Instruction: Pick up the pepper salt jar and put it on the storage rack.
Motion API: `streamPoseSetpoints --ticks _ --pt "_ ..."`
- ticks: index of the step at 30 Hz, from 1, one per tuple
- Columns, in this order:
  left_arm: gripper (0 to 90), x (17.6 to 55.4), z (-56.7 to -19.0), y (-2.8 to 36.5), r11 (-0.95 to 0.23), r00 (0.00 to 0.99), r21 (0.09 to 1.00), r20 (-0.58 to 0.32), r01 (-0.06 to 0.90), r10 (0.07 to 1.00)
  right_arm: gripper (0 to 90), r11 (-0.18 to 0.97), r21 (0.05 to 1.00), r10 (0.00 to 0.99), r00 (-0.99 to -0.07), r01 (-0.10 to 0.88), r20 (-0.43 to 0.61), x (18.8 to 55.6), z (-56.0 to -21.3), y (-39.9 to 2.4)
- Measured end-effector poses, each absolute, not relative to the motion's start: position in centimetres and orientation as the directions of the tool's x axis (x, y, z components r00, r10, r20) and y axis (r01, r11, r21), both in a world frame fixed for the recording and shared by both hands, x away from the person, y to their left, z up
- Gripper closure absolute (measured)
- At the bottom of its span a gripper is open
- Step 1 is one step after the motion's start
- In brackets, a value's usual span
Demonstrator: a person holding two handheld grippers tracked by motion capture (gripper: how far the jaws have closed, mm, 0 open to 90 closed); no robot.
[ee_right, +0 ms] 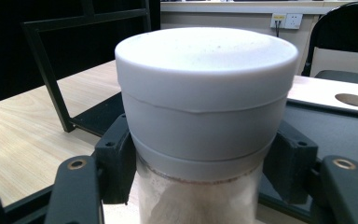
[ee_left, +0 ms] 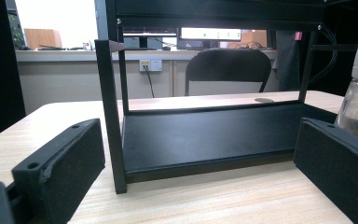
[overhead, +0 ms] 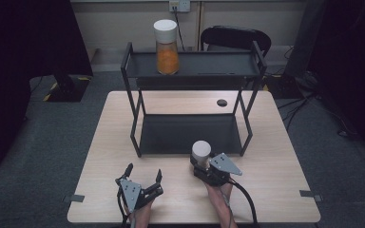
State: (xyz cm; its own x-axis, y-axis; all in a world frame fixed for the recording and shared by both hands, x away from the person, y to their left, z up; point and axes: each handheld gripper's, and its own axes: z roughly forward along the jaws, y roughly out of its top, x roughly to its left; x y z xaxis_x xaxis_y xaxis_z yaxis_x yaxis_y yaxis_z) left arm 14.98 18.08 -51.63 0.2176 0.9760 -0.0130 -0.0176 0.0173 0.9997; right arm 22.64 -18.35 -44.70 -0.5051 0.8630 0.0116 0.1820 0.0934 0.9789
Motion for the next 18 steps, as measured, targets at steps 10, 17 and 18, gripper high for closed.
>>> streamPoseSetpoints --ticks 10,17,18 --pt "1.0 15.0 -51.6 18.1 0.016 0.216 1.000 -0.012 -0.018 0.976 34.8 0.110 0.981 0.854 -0.521 0.162 -0.010 22.4 -43.5 -18.5" --pt "1.0 15.0 -51.6 18.1 0.017 0.216 1.000 -0.013 -0.017 0.976 34.8 0.117 0.982 0.844 -0.536 0.148 -0.019 22.2 -42.6 -18.7" --pt "1.0 15.0 -51.6 18.1 0.017 0.216 1.000 -0.013 -0.017 0.976 34.8 0.117 0.983 0.843 -0.538 0.144 -0.021 22.2 -42.5 -18.7"
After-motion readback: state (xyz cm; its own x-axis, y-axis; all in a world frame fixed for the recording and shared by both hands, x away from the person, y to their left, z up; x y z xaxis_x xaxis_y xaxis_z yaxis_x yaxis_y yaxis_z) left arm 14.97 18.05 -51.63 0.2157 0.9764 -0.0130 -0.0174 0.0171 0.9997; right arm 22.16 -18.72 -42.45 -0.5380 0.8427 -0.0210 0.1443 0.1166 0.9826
